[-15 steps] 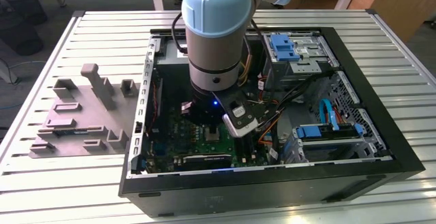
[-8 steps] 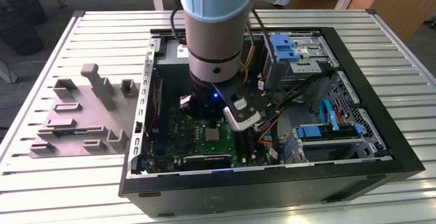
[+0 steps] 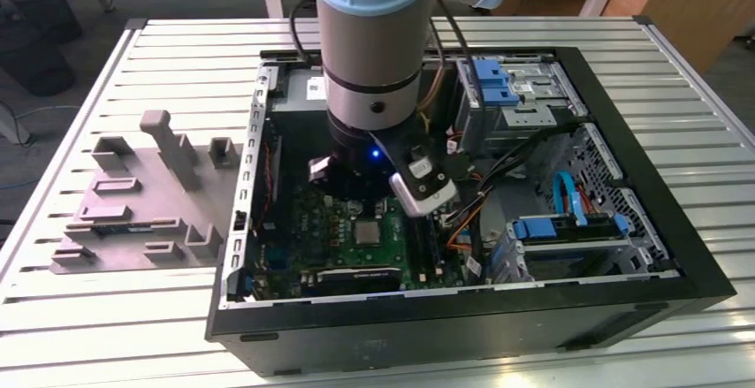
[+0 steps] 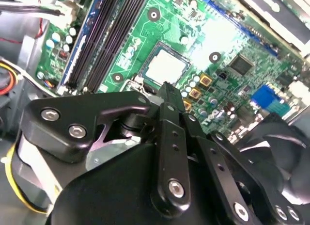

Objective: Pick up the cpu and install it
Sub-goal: 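Close the cpu cover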

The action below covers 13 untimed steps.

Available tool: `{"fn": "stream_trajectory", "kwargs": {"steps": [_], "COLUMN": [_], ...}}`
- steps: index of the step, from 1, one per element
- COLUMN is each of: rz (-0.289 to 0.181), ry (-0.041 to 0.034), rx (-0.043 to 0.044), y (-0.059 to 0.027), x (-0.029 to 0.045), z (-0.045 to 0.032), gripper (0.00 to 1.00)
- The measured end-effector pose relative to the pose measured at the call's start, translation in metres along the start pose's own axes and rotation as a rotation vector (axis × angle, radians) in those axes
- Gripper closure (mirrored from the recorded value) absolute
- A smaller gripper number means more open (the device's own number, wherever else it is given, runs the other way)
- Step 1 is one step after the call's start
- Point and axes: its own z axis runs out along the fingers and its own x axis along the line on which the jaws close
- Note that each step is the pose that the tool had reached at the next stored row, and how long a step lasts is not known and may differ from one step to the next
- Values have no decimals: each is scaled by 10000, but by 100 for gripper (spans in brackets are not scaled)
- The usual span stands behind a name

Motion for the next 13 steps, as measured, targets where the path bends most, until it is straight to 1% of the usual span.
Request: {"fn": "stream_trajectory", "kwargs": {"steps": [12,13], "rz": [-2177,-2300], "ry": [72,76], "rx": [1,1], "y": [-1,-1], "x": [0,-2], "z": [30,32], "gripper": [89,89]}}
